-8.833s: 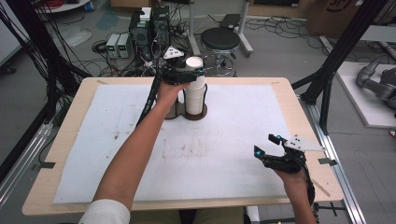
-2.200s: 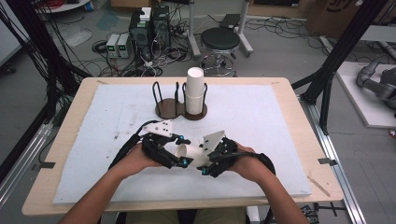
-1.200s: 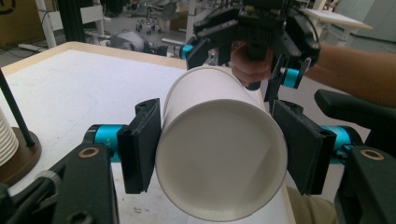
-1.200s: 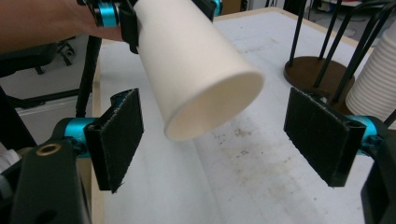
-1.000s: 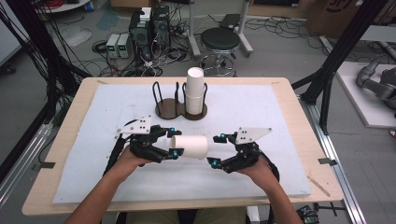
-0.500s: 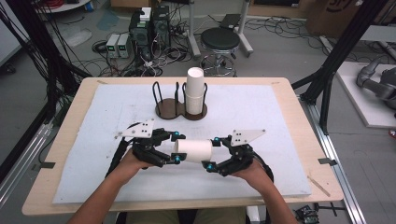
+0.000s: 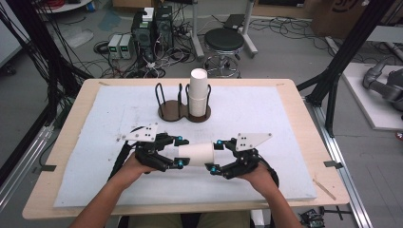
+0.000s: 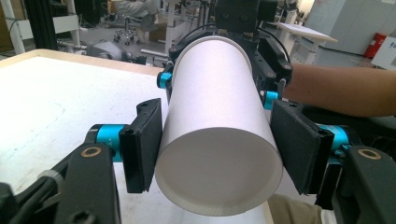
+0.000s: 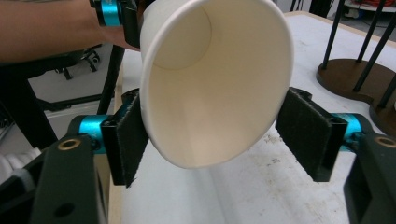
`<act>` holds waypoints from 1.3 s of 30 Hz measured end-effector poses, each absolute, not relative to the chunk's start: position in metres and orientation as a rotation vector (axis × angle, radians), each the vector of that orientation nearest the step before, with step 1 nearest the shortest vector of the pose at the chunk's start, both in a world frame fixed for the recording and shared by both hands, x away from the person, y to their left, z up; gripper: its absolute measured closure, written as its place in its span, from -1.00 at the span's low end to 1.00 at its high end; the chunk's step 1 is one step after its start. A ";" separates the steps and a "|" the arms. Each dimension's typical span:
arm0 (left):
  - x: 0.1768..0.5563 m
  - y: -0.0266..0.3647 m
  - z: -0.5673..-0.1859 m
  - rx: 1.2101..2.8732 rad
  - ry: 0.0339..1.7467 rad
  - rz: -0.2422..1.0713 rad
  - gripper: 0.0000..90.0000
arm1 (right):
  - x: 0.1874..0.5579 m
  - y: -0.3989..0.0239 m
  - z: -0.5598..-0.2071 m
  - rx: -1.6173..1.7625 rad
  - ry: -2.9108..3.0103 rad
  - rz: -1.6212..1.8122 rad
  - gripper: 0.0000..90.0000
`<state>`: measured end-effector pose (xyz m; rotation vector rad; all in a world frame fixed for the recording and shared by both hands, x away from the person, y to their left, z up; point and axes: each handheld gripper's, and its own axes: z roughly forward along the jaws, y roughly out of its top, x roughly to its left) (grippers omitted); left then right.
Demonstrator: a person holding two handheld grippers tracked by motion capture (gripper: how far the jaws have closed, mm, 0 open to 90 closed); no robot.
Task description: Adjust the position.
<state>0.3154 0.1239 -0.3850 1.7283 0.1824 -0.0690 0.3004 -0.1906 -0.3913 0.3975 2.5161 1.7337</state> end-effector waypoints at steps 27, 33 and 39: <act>0.311 0.127 -0.373 1.858 0.284 -0.006 -0.62 | 0.299 -0.190 -0.369 0.291 2.553 1.551 -0.22; 0.312 0.130 -0.364 1.914 0.267 0.025 -0.62 | 0.303 -0.186 -0.356 0.243 2.594 1.423 -0.23; 0.313 0.126 -0.360 1.982 0.259 0.048 -0.62 | 0.307 -0.175 -0.344 0.188 2.663 1.237 -0.23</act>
